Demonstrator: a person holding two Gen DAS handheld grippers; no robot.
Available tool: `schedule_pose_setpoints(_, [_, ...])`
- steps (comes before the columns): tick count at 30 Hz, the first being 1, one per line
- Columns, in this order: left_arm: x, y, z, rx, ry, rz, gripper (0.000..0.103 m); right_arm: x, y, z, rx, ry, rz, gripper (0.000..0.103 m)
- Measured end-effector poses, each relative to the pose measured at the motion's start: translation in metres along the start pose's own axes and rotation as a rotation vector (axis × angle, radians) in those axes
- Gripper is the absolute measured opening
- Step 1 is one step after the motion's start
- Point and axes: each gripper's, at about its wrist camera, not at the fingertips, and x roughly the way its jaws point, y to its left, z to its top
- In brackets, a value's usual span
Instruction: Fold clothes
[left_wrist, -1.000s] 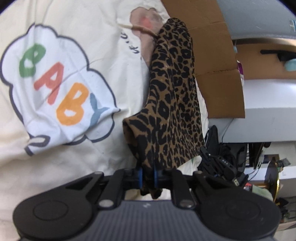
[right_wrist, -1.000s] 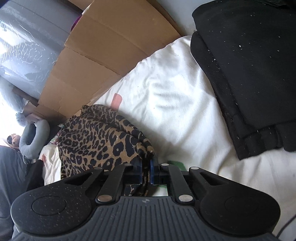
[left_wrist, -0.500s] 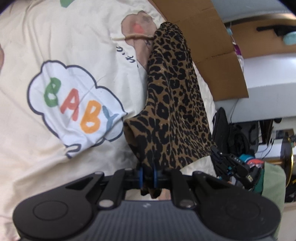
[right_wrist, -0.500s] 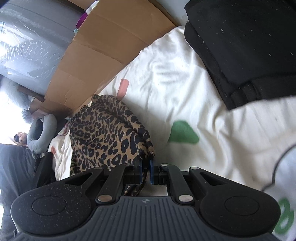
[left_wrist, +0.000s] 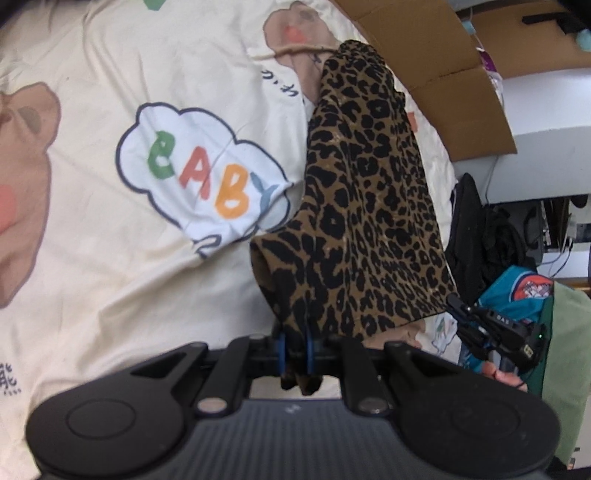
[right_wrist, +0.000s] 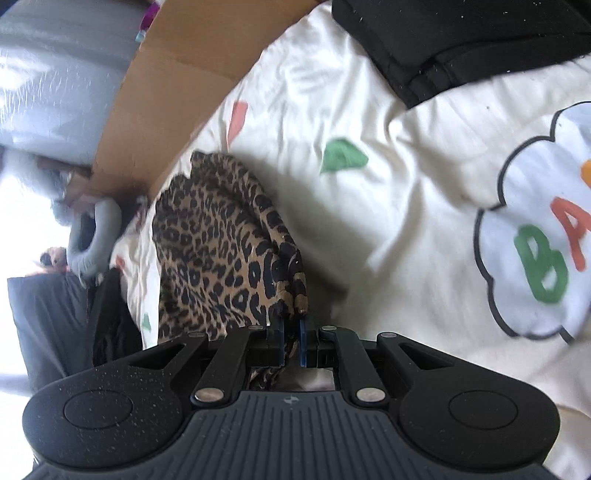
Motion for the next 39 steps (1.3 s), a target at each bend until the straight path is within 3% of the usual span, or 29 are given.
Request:
schedule_pose_setpoints(13, [-0.008,-0.009,-0.024,0.027,0.107,0.009,0.010,-0.030,-0.004,-0.019,-0.011,0.077,-0.026,0.005])
schedule_pose_setpoints(20, [0.019,0.002,-0.034,0.009,0.156,0.024,0.012,-0.030,-0.020,-0.026,-0.006,0.093,-0.067,0.005])
schedule_pose_setpoints(24, [0.028,0.006,-0.033,0.008,0.187,0.063,0.017,-0.024,-0.031,-0.026,0.049,0.095,-0.098,0.007])
schedule_pose_setpoints(28, [0.017,0.006,-0.027,0.027,0.188,0.123,0.022,-0.025,-0.037,-0.028,0.058,0.093,-0.146,0.007])
schedule_pose_setpoints(32, [0.004,0.006,-0.016,0.013,0.154,0.131,0.025,-0.034,-0.039,-0.028,0.048,0.073,-0.172,0.007])
schedule_pose_setpoints(39, [0.004,-0.025,0.012,0.066,0.105,0.094,0.029,-0.050,-0.031,-0.021,-0.013,0.025,-0.169,0.009])
